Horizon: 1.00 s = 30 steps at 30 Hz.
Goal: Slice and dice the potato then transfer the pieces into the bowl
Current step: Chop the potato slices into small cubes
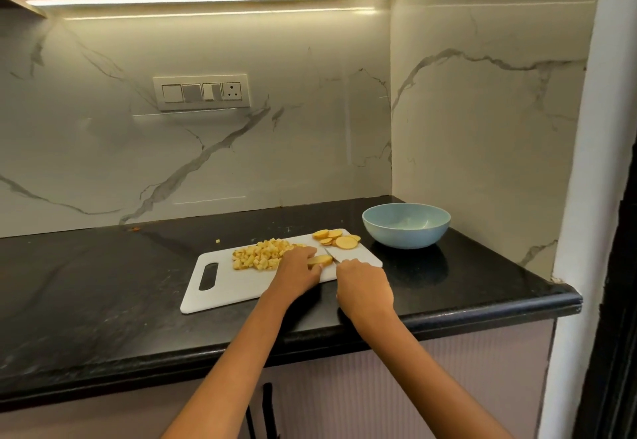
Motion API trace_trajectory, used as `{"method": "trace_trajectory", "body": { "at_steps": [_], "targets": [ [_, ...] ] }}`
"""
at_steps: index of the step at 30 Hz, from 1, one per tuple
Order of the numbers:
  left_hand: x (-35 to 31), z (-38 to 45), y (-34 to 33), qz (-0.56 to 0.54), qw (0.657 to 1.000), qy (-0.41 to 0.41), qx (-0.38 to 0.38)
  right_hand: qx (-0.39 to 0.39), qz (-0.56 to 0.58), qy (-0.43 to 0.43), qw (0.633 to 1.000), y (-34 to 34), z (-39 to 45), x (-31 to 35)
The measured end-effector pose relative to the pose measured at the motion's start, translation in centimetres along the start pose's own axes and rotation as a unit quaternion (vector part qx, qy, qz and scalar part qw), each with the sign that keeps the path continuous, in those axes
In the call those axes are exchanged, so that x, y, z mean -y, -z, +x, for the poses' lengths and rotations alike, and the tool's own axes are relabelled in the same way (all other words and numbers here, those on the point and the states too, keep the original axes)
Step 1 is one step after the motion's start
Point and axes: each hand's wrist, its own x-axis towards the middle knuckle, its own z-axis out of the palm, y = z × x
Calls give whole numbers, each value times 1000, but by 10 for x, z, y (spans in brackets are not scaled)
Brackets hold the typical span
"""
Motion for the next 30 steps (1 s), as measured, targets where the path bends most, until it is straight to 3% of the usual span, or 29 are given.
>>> {"method": "trace_trajectory", "body": {
  "at_steps": [7, 30],
  "targets": [
    [0, 1, 0, -4, 1000, 0, -3, -3, 46, -42, 998, -1, -4, -1],
    [3, 7, 5, -37, 998, -47, 3, 23, 3, 9, 1000, 4, 3, 8]
  ]
}}
